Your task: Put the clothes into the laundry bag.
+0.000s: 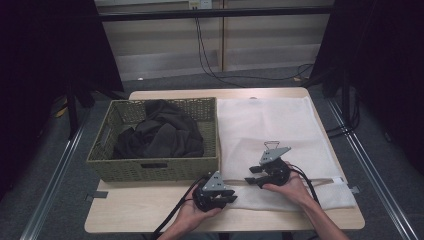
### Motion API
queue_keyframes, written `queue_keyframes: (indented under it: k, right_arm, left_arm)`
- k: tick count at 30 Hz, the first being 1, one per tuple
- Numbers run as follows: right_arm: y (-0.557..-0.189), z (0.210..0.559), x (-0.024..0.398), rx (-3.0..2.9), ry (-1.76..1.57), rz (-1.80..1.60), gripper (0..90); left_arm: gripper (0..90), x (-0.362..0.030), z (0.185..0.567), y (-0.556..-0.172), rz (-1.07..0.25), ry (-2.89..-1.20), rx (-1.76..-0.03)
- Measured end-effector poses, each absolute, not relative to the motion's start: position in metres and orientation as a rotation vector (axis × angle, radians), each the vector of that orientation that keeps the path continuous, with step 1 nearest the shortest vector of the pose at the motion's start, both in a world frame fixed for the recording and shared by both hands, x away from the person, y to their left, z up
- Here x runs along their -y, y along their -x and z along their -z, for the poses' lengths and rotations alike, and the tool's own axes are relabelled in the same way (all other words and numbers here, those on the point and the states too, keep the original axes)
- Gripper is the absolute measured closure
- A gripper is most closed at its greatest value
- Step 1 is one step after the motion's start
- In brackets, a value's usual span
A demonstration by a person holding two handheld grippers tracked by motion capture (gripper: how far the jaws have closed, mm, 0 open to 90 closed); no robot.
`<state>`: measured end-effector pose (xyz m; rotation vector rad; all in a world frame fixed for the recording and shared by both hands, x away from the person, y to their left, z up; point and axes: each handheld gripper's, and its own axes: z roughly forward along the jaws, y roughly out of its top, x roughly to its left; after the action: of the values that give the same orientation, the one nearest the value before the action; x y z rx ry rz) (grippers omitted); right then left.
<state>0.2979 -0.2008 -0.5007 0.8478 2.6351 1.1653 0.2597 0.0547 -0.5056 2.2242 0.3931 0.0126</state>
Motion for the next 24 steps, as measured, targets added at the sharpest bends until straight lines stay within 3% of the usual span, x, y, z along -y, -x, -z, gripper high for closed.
queue_keyframes:
  k: [10, 13, 14, 16, 19, 24]
  right_arm:
    - [-0.2934, 0.5045, 0.1978, -2.63, -0.744, -1.135, 51.2]
    - [-0.2948, 0.5048, 0.2001, -2.627, -0.746, -1.142, 56.1]
    - [-0.2966, 0.5045, 0.2011, -2.62, -0.758, -1.139, 63.2]
    - [-0.2971, 0.5045, 0.2019, -2.606, -0.783, -1.142, 65.3]
    - [-0.2966, 0.5042, 0.2005, -2.592, -0.804, -1.131, 76.8]
    - [-0.2989, 0.5041, 0.202, -2.586, -0.858, -1.143, 86.3]
  left_arm:
    - [76.9, -0.0564, 0.5058, -0.2621, -0.021, -2.232, -0.384]
    - [77.0, -0.0567, 0.506, -0.2625, -0.013, -2.228, -0.387]
    - [76.9, -0.0567, 0.5058, -0.2626, -0.017, -2.232, -0.382]
    - [76.9, -0.0566, 0.5058, -0.2622, -0.028, -2.233, -0.38]
    - [76.7, -0.0559, 0.5058, -0.2604, -0.043, -2.233, -0.377]
    - [76.6, -0.056, 0.5057, -0.2604, -0.042, -2.234, -0.379]
